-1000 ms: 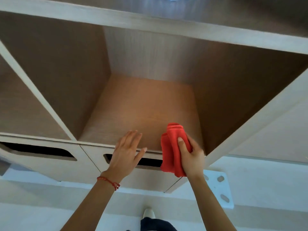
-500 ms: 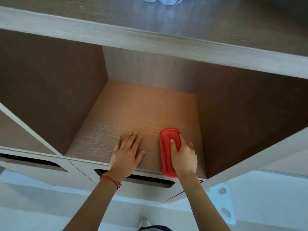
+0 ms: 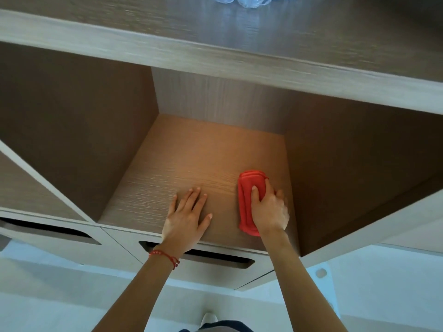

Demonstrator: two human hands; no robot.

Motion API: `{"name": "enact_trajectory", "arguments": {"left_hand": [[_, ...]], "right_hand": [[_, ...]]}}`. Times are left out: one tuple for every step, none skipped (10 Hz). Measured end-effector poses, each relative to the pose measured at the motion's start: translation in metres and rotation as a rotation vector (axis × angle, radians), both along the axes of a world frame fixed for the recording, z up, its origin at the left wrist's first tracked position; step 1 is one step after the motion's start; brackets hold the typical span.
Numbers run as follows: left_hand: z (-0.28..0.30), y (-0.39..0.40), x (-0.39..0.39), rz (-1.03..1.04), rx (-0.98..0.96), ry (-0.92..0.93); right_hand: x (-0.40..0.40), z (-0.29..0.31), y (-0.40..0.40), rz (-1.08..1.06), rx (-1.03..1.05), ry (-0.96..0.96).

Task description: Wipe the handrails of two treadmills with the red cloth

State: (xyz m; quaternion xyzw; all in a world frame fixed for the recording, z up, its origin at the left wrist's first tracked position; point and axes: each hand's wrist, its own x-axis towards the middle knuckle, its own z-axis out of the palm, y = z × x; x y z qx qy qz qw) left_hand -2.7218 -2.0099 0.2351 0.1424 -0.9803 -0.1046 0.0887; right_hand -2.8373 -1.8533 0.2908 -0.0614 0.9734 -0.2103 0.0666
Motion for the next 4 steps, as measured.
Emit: {"name": "enact_trajectory", "arguments": {"left_hand": [[0.003, 0.000, 0.003, -0.011, 0.010, 0.002], [0.008, 0.002, 0.007, -0.041, 0.077, 0.007], [0.010, 0.006, 0.022, -0.065, 0.116, 0.031], [0.013, 0.012, 0.042, -0.108, 0.096, -0.011]], "right_hand": [[0.005, 0.002, 0.006, 0.039, 0.009, 0.033], [0.019, 0.003, 0.011, 0.062, -0.007, 0.061], [0.041, 0.001, 0.020, 0.081, -0.018, 0.144], [0.066, -0.001, 0.025, 0.096, -0.075, 0.167]]}}
